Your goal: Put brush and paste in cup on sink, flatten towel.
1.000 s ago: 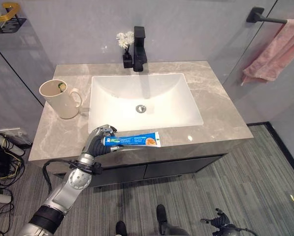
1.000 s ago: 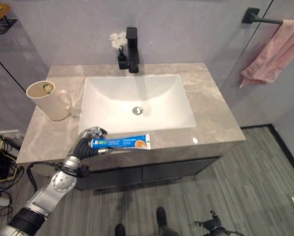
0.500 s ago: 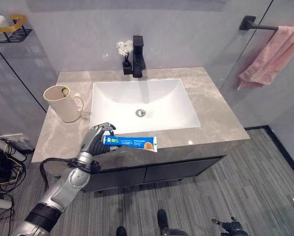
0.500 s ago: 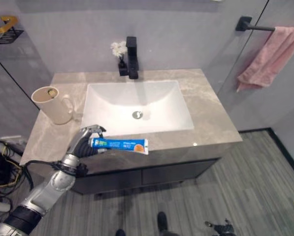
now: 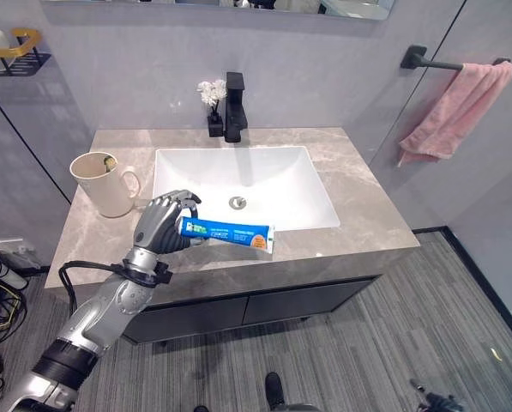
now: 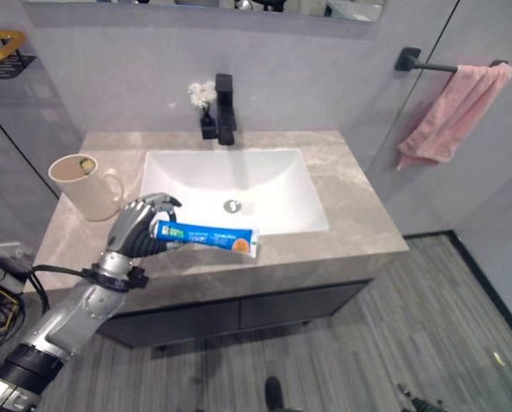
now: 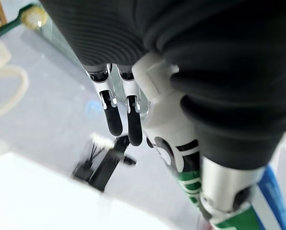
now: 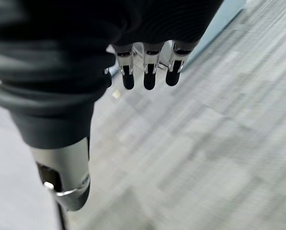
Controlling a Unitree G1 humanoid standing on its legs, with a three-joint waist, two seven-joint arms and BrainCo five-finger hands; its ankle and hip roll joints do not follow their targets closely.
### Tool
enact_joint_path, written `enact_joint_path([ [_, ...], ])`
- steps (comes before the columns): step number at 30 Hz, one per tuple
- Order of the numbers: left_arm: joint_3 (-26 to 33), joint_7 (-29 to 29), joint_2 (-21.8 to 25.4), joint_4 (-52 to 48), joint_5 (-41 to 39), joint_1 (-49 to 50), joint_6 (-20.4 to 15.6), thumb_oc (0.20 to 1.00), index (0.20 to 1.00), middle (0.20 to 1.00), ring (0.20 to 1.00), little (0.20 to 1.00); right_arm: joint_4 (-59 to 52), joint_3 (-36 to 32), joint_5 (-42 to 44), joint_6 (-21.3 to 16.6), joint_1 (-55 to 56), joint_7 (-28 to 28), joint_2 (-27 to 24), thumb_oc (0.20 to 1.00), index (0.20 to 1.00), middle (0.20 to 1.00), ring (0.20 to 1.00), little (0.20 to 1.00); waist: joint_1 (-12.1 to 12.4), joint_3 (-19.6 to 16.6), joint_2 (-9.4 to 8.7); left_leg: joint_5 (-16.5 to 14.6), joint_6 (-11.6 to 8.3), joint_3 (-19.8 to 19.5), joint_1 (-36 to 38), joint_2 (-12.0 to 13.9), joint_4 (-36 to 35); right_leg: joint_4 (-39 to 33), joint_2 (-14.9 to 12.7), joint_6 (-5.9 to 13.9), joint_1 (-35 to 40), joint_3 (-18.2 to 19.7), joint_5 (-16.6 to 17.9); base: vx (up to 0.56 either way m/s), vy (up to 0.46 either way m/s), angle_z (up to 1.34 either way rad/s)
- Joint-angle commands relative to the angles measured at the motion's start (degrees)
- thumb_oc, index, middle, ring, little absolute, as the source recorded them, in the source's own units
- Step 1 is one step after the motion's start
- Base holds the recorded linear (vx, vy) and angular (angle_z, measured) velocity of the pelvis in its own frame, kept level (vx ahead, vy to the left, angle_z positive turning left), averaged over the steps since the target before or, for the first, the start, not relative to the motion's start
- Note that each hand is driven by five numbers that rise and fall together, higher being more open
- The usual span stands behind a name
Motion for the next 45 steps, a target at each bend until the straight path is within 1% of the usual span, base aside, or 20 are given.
enact_joint_path([
  [1, 5.84, 6.94, 0.36, -3.56, 0.10, -8.70, -1.16, 0.200, 0.200, 0.200, 0.200, 0.200, -9.31, -2.24, 1.30, -6.61, -3.92, -6.63, -6.08, 1.000, 1.000, 1.000, 1.000, 1.000, -0.82, -1.26, 0.33, -4.32, -2.03, -1.86, 1.58, 1.31, 2.85, 0.75, -3.51, 4.46, 1.47, -1.32, 0.69, 0.00, -0.001, -0.03],
  [2, 5.81, 6.92, 0.36, -3.60, 0.11, -8.69, -1.15, 0.200, 0.200, 0.200, 0.200, 0.200, -9.58, -2.33, 1.20, -6.46, -3.77, -6.78, -5.99, 1.000, 1.000, 1.000, 1.000, 1.000, -0.77, -1.43, 0.42, -4.61, -2.00, -1.92, 1.70, 1.32, 2.70, 0.68, -3.48, 4.55, 1.55, -1.32, 0.43, 0.01, 0.008, -0.06],
  [3, 7.42, 8.31, -0.17, -3.67, 1.04, -9.10, -0.91, 0.200, 0.200, 0.200, 0.200, 0.200, -22.72, -4.19, -3.58, -7.47, -1.88, -10.38, -7.30, 1.000, 1.000, 1.000, 1.000, 1.000, -1.35, -1.54, 0.68, -4.76, -1.98, -1.70, 1.94, 1.41, 2.76, 0.75, -3.47, 4.53, 1.53, -1.04, 0.39, 0.04, 0.026, -0.06],
  [7, 10.50, 10.24, -0.22, -4.17, 4.32, -10.56, -0.36, 0.200, 0.200, 0.200, 0.200, 0.200, -44.06, -8.52, -17.29, -8.73, -0.82, -16.53, -9.47, 1.000, 1.000, 1.000, 1.000, 1.000, -2.22, -2.40, 1.48, -5.29, -1.76, -1.26, 2.85, 1.34, 2.71, 0.84, -3.22, 4.35, 1.98, -0.68, -0.18, 0.04, 0.016, -0.11],
  [11, 11.32, 10.32, 0.46, -5.17, 5.07, -14.39, 0.67, 0.200, 0.200, 0.200, 0.200, 0.200, -54.45, -7.70, -20.59, -9.59, -3.46, -15.74, -10.25, 1.000, 1.000, 1.000, 1.000, 1.000, -2.09, -3.00, 1.58, -5.26, -1.81, -1.18, 3.58, 1.53, 2.30, 0.86, -3.00, 4.24, 2.53, -0.74, -0.61, 0.03, -0.011, -0.05],
  [14, 9.68, 10.57, 0.81, -4.33, 4.11, -19.46, 1.20, 0.200, 0.200, 0.200, 0.200, 0.200, -56.94, -3.77, -9.48, -14.53, -8.46, -11.11, -7.90, 1.000, 1.000, 1.000, 1.000, 1.000, -1.60, -3.12, 1.57, -5.08, -1.95, -1.18, 3.76, 1.73, 2.21, 0.85, -2.98, 4.19, 2.87, -1.00, -0.75, 0.00, 0.000, 0.00],
  [16, 9.37, 10.48, 0.90, -3.70, 3.67, -20.43, 1.25, 0.200, 0.200, 0.200, 0.200, 0.200, -56.89, -2.91, -8.17, -14.77, -9.21, -9.73, -8.02, 1.000, 1.000, 1.000, 1.000, 1.000, -1.55, -2.98, 1.50, -5.01, -1.98, -1.18, 3.80, 1.76, 2.17, 0.85, -2.94, 4.16, 2.98, -1.07, -0.81, 0.00, 0.000, 0.00],
  [18, 7.15, 10.11, 1.63, -2.08, 1.88, -25.43, 1.51, 0.200, 0.200, 0.200, 0.200, 0.200, -55.77, 2.51, -1.24, -15.63, -14.09, -5.43, -7.52, 1.000, 1.000, 1.000, 1.000, 1.000, -0.75, -2.89, 1.52, -4.67, -2.10, -1.33, 3.79, 1.79, 2.03, 0.81, -2.90, 4.04, 3.16, -1.25, -0.88, 0.00, 0.000, 0.00],
  [20, 4.28, 9.27, 1.42, -0.54, -1.04, -30.92, 1.53, 0.200, 0.200, 0.200, 0.200, 0.200, -51.72, 10.62, 4.58, -13.40, -19.89, 0.76, -7.51, 1.000, 1.000, 1.000, 1.000, 1.000, 0.27, -2.43, 1.25, -4.29, -2.25, -1.73, 3.55, 1.78, 2.08, 0.76, -2.98, 3.89, 3.27, -1.87, -0.86, 0.00, 0.000, 0.00],
  [22, 2.44, 9.00, 0.79, 0.39, -3.11, -33.62, 1.61, 0.200, 0.200, 0.200, 0.200, 0.200, -47.32, 15.68, 9.56, -10.82, -23.46, 3.89, -7.33, 1.000, 1.000, 1.000, 1.000, 1.000, 0.99, -2.29, 0.98, -4.06, -2.40, -1.88, 3.37, 1.79, 2.22, 0.72, -3.13, 3.81, 3.35, -2.16, -0.74, -0.02, -0.010, 0.01],
  [24, 0.90, 8.55, 1.26, 1.96, -4.68, -35.82, 2.12, 0.200, 0.200, 0.200, 0.200, 0.200, -42.62, 20.88, 8.03, -7.64, -29.01, 5.30, -9.49, 1.000, 1.000, 1.000, 1.000, 1.000, 1.52, -2.02, 0.75, -3.91, -2.50, -1.89, 3.21, 1.72, 2.37, 0.68, -3.25, 3.73, 3.40, -2.27, -0.60, -0.02, -0.006, 0.06],
  [26, -0.17, 8.33, 1.87, 2.36, -5.49, -38.18, 2.53, 0.200, 0.200, 0.200, 0.200, 0.200, -40.62, 27.34, 6.27, -5.50, -35.39, 6.77, -9.01, 1.000, 1.000, 1.000, 1.000, 1.000, 2.16, -1.63, 0.91, -3.92, -2.53, -1.78, 3.09, 1.62, 2.69, 0.67, -3.31, 3.67, 3.42, -2.24, -0.42, -0.02, 0.004, 0.06],
  [27, -0.07, 8.43, 2.00, 1.76, -5.53, -40.04, 2.46, 0.200, 0.200, 0.200, 0.200, 0.200, -42.84, 31.06, 8.08, -4.97, -38.06, 10.22, -7.95, 1.000, 1.000, 1.000, 1.000, 1.000, 2.39, -1.20, 1.15, -3.87, -2.57, -1.71, 2.92, 1.54, 2.99, 0.66, -3.37, 3.67, 3.32, -2.11, -0.32, 0.00, 0.000, 0.00],
  [30, -0.27, 8.44, 2.13, 1.72, -5.40, -41.07, 2.58, 0.200, 0.200, 0.200, 0.200, 0.200, -44.81, 32.60, 9.88, -5.18, -38.75, 11.77, -6.91, 1.000, 1.000, 1.000, 1.000, 1.000, 2.52, -1.01, 1.29, -3.86, -2.55, -1.75, 2.78, 1.49, 3.19, 0.66, -3.44, 3.65, 3.25, -2.12, -0.29, 0.00, 0.000, 0.00],
  [31, -1.00, 9.09, 1.80, 2.78, -5.50, -43.06, 2.96, 0.200, 0.200, 0.200, 0.200, 0.200, -46.50, 34.10, 13.77, -6.31, -40.26, 12.99, -3.30, 1.000, 1.000, 1.000, 1.000, 1.000, 2.92, -0.72, 1.62, -3.76, -2.50, -1.96, 2.39, 1.39, 3.45, 0.66, -3.59, 3.61, 3.15, -2.35, -0.37, 0.00, 0.000, 0.00],
  [32, -1.11, 9.14, 1.88, 2.89, -5.51, -43.20, 2.95, 0.200, 0.200, 0.200, 0.200, 0.200, -46.44, 34.10, 13.87, -6.36, -40.34, 13.03, -3.25, 1.000, 1.000, 1.000, 1.000, 1.000, 2.85, -0.69, 1.56, -3.77, -2.50, -1.99, 2.36, 1.39, 3.47, 0.66, -3.60, 3.61, 3.15, -2.39, -0.38, 0.00, 0.000, 0.00],
  [33, -1.66, 9.35, 1.58, 4.28, -5.94, -44.48, 3.39, 0.200, 0.200, 0.200, 0.200, 0.200, -48.39, 35.96, 16.83, -6.95, -42.36, 14.80, 0.82, 1.000, 1.000, 1.000, 1.000, 1.000, 3.30, -0.59, 1.79, -3.66, -2.46, -2.38, 1.94, 1.20, 3.59, 0.66, -3.76, 3.56, 2.99, -2.69, -0.42, 0.00, 0.000, 0.00],
  [37, -1.12, 9.83, 1.01, 2.66, -5.14, -43.96, 3.30, 0.200, 0.200, 0.200, 0.200, 0.200, -54.15, 37.29, 23.22, -9.85, -45.78, 17.80, 7.81, 1.000, 1.000, 1.000, 1.000, 1.000, 4.64, -0.25, 2.25, -3.59, -2.28, -2.98, 0.96, 0.91, 4.00, 0.63, -4.13, 3.55, 2.69, -3.34, -0.55, 0.01, 0.006, 0.12],
  [41, -0.54, 10.53, -0.01, 2.25, -4.09, -43.17, 3.36, 0.200, 0.200, 0.200, 0.200, 0.200, -55.83, 36.70, 25.39, -11.88, -47.38, 17.93, 11.52, 1.000, 1.000, 1.000, 1.000, 1.000, 5.18, -0.24, 2.27, -3.77, -2.14, -3.50, 0.44, 0.73, 4.35, 0.63, -4.45, 3.55, 2.62, -3.68, -0.67, 0.02, 0.005, 0.12],
  [45, -0.76, 11.89, -1.45, 1.44, -2.31, -43.31, 2.77, 0.200, 0.200, 0.200, 0.200, 0.200, -58.43, 36.29, 32.42, -14.45, -49.39, 20.48, 15.97, 1.000, 1.000, 1.000, 1.000, 1.000, 6.00, -0.16, 2.06, -4.25, -2.04, -4.06, -0.35, 0.32, 5.38, 0.63, -4.87, 3.48, 2.77, -4.13, -0.76, 0.01, 0.003, 0.07],
])
